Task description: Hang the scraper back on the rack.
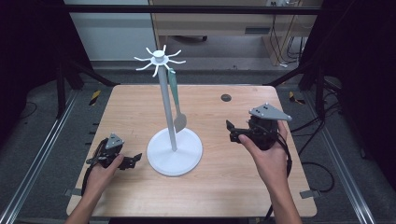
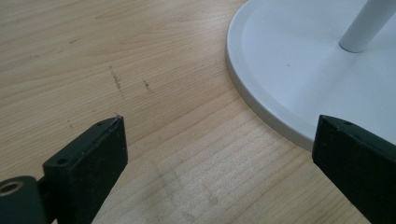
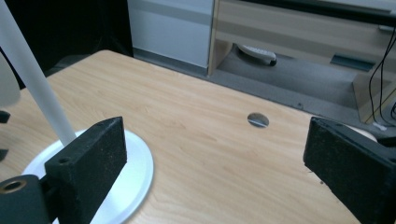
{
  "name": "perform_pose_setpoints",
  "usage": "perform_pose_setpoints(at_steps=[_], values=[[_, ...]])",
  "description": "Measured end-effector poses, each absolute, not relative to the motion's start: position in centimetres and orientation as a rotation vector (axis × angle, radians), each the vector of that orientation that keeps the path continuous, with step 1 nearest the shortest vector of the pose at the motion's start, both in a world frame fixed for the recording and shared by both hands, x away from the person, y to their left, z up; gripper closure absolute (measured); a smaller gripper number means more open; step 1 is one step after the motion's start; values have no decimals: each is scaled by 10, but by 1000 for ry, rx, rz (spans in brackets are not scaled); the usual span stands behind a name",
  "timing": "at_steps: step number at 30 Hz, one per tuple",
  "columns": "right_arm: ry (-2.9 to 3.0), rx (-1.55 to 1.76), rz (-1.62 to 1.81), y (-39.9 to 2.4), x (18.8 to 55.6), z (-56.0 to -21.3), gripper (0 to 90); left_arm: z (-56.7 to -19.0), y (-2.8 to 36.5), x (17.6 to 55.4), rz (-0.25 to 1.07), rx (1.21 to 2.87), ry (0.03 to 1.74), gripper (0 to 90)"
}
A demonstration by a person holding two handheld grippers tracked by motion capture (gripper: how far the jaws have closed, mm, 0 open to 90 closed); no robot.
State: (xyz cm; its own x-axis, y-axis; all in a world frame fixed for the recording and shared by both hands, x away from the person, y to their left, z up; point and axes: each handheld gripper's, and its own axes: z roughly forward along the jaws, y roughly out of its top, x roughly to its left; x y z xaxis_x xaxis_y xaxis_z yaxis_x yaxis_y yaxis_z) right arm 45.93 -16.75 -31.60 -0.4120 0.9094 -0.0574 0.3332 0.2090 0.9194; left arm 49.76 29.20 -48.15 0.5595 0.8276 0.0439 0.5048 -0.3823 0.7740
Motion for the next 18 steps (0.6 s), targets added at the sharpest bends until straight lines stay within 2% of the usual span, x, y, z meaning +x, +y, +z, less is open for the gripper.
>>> perform_pose_setpoints(at_steps=[18], values=[[1915, 1289, 1102, -193, 455, -391, 73, -482, 292, 498, 565, 2054, 1067, 30]])
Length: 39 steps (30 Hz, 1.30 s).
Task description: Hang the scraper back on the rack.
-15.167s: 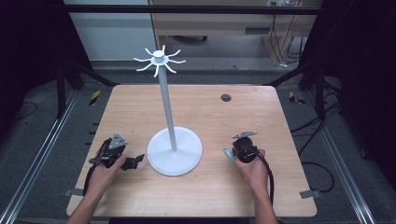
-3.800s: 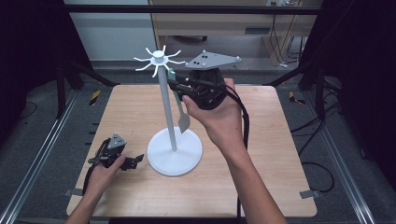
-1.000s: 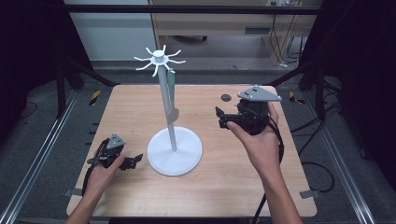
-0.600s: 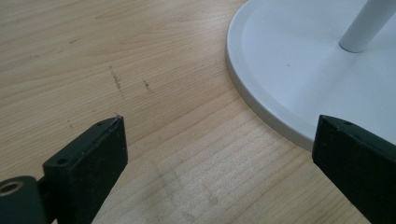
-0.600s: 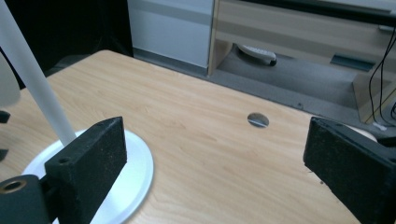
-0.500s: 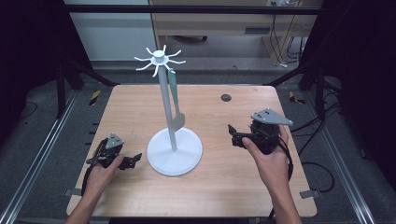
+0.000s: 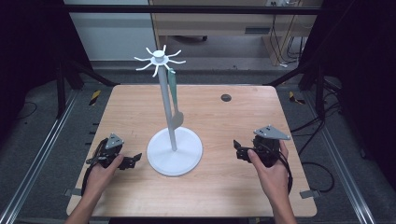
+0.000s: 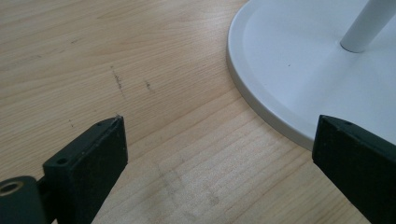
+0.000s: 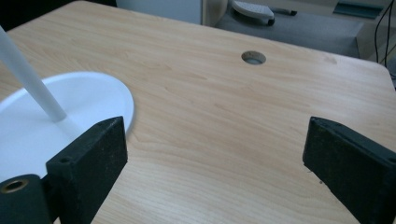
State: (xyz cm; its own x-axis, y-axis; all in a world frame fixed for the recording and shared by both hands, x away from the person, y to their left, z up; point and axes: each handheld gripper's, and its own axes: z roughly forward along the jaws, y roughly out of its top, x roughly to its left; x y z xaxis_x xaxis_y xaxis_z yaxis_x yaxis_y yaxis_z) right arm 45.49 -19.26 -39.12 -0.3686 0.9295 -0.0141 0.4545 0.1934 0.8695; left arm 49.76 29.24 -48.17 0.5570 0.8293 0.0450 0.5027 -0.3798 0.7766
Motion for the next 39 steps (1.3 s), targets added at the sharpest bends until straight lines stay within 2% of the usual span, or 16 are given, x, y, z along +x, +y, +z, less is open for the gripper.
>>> perform_pose_setpoints(at_steps=[19, 39], values=[[2025, 1383, 1024, -190, 477, -453, 90, -482, 292, 497, 562, 2062, 1063, 30], [1993, 1450, 1023, -200, 489, -483, 114, -482, 291, 499, 564, 2064, 1062, 30]])
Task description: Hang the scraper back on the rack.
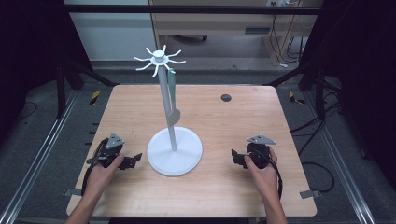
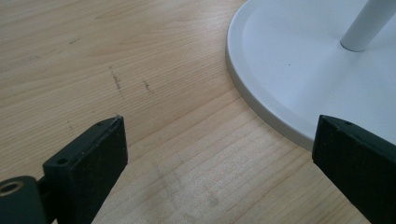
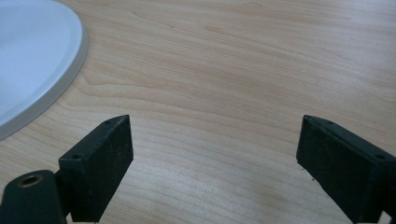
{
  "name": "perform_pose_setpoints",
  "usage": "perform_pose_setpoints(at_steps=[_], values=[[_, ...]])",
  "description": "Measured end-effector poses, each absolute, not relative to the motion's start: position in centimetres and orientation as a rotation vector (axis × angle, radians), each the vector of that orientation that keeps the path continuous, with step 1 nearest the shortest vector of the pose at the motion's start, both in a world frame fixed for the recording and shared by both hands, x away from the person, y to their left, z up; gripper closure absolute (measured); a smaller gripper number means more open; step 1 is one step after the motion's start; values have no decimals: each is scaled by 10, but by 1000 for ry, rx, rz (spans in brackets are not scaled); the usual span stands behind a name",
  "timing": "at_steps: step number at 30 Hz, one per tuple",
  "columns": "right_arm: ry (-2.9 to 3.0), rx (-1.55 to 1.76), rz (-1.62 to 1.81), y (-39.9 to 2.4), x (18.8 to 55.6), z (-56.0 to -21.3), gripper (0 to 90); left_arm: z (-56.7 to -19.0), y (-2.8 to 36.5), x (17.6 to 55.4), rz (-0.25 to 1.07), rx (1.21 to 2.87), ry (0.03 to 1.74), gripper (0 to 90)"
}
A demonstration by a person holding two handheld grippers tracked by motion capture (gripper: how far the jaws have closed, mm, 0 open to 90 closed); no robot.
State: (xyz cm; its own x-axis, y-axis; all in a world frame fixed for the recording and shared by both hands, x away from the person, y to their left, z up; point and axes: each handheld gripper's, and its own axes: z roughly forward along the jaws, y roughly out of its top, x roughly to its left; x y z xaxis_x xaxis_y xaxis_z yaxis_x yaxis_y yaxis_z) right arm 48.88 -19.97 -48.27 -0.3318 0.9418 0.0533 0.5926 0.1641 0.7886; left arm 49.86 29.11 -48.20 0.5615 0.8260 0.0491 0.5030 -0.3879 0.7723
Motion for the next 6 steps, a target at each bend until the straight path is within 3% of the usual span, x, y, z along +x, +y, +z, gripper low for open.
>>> perform_pose_setpoints(at_steps=[6], values=[[1987, 1483, 1045, -202, 484, -488, 119, -482, 289, 499, 568, 2072, 1051, 30]])
